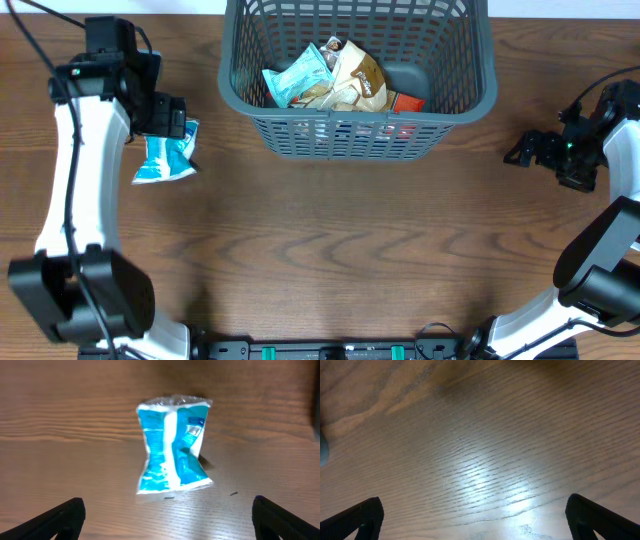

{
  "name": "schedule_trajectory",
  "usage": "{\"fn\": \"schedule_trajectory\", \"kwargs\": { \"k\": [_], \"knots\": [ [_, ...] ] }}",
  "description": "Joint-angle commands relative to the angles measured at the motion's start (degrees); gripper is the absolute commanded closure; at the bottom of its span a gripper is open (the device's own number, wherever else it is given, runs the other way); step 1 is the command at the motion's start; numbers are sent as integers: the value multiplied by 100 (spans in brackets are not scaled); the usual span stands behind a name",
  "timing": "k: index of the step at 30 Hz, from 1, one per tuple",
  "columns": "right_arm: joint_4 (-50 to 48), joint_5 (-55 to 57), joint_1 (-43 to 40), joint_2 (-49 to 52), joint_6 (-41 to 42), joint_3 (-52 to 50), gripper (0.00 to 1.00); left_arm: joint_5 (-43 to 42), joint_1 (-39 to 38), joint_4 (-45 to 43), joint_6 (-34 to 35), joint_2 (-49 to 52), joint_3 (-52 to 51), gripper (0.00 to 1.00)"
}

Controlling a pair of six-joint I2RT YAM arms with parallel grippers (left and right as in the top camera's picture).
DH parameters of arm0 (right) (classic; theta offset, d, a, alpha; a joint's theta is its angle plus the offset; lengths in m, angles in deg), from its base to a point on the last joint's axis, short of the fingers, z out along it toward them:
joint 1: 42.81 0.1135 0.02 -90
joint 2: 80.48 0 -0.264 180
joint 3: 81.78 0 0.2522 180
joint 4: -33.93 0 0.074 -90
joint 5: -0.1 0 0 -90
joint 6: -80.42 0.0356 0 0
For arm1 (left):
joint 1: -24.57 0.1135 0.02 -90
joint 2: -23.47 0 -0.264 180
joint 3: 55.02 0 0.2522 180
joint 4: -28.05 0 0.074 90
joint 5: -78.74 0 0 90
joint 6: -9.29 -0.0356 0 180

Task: Pack container
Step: 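Withdraw the left gripper and move it over the blue-and-white snack bag, then grasp the blue-and-white snack bag with the left gripper and lift it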

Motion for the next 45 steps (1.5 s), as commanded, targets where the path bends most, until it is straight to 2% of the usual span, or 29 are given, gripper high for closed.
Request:
{"fn": "schedule_trajectory", "kwargs": {
  "k": [1, 9, 14, 23, 45],
  "knots": [
    [2, -44, 87, -188, -98, -15, 1, -264, 179, -28, 61, 407, -26, 1],
    [-20, -44, 87, -188, -96, -15, 1, -726, 540, -323, -105, 1119, -26, 1],
    [-20, -44, 87, -188, -98, -15, 1, -723, 584, -485, -435, 1471, -26, 1],
    [-20, -44, 87, -188, -98, -15, 1, -726, 584, -717, -457, 2006, -26, 1],
    [9, 44, 87, -188, -122, -15, 1, -726, 584, -879, -542, 2610, -28, 1]
  ]
}}
